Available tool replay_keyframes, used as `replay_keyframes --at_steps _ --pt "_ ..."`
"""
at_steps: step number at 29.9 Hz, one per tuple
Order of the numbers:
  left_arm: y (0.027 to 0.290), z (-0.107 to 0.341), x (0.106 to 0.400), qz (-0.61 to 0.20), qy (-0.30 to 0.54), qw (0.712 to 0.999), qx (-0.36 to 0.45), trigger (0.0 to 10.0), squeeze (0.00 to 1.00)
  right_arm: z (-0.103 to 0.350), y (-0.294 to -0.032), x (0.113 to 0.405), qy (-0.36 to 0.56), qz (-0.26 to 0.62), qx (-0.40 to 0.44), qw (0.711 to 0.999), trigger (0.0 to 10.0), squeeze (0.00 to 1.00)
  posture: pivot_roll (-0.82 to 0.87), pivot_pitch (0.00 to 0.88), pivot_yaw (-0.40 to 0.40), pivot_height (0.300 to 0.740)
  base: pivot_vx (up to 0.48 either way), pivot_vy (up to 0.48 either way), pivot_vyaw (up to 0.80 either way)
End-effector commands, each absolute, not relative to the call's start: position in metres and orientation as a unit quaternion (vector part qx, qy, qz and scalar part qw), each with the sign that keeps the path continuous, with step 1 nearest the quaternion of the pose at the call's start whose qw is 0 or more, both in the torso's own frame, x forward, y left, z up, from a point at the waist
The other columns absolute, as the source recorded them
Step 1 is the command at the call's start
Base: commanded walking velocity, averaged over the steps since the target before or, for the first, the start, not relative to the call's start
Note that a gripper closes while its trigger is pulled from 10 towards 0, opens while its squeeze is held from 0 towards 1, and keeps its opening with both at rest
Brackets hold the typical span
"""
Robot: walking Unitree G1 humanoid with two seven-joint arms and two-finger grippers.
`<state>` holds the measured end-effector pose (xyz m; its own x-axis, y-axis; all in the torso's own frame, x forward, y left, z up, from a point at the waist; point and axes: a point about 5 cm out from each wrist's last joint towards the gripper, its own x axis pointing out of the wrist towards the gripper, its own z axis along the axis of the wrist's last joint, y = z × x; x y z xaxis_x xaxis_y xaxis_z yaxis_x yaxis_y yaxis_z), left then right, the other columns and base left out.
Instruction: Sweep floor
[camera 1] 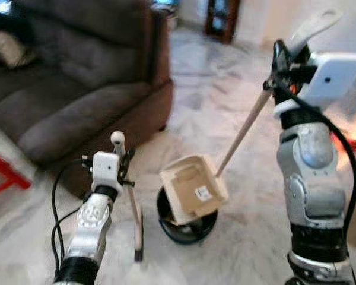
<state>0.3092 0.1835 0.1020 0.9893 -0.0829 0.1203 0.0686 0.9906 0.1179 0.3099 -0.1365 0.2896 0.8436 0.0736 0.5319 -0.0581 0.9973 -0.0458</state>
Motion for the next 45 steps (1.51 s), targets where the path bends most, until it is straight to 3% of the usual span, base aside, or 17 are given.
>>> replay_keyframes --at_steps 1,14,20,27,38,45 --pt "0.177 0.113 0.313 -0.046 -0.089 0.993 0.058 10.0 0.0 0.305 -0.143 0.301 -0.32 0.026 0.001 0.947 10.0 0.0 -0.01 0.072 0.005 0.74 0.262 0.0 0.0" --pt "0.177 0.114 0.314 -0.045 -0.09 0.993 0.057 10.0 0.0 0.303 -0.144 0.304 -0.307 0.022 0.016 0.951 10.0 0.0 -0.01 0.073 0.004 0.74 0.26 0.0 0.0" --pt "0.177 0.115 0.313 -0.047 -0.095 0.993 0.055 10.0 0.0 0.302 -0.147 0.306 -0.304 0.01 0.018 0.953 10.0 0.0 -0.01 0.074 0.005 0.74 0.0 0.0 -0.79" --pt "0.177 0.115 0.313 -0.048 -0.095 0.993 0.055 10.0 0.0 0.304 -0.144 0.302 -0.325 0.018 0.007 0.946 10.0 0.0 0.0 0.074 0.006 0.74 0.0 0.0 0.0" --pt "0.176 0.115 0.313 -0.049 -0.097 0.993 0.055 10.0 0.0 0.312 -0.102 0.275 -0.41 0.11 -0.021 0.905 10.0 0.0 -0.01 0.072 0.007 0.74 0.0 0.0 0.0" --pt "0.175 0.115 0.313 -0.052 -0.098 0.992 0.057 10.0 0.0 0.294 -0.071 0.261 -0.413 0.188 -0.064 0.889 10.0 0.0 0.0 0.071 0.007 0.74 0.0 0.0 0.0"
